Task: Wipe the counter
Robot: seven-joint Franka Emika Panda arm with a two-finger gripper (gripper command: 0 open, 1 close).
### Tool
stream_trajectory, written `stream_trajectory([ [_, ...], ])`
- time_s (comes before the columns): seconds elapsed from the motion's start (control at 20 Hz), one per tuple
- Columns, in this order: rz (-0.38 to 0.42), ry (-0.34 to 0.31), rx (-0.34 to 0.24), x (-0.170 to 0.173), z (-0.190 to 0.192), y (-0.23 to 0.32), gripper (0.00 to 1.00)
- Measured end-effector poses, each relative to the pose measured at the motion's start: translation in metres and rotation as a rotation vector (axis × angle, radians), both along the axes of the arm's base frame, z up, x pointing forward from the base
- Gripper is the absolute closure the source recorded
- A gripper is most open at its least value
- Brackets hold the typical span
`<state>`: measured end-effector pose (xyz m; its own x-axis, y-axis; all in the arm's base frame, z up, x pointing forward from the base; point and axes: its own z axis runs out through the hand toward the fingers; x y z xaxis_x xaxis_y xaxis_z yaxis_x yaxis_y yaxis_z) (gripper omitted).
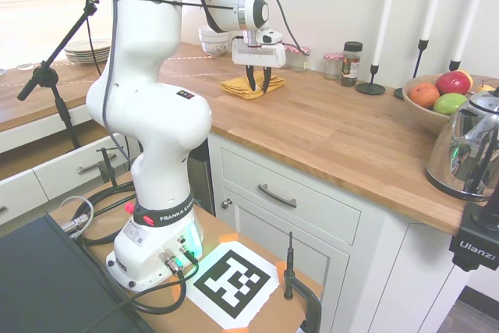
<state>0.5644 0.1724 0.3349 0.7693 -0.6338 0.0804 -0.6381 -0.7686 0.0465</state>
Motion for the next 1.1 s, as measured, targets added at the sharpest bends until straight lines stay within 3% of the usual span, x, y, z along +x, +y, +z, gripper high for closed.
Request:
stream_trajectory([
  [1.1, -0.045, 0.0, 0.012, 0.006, -0.004, -0.022, 1.0],
])
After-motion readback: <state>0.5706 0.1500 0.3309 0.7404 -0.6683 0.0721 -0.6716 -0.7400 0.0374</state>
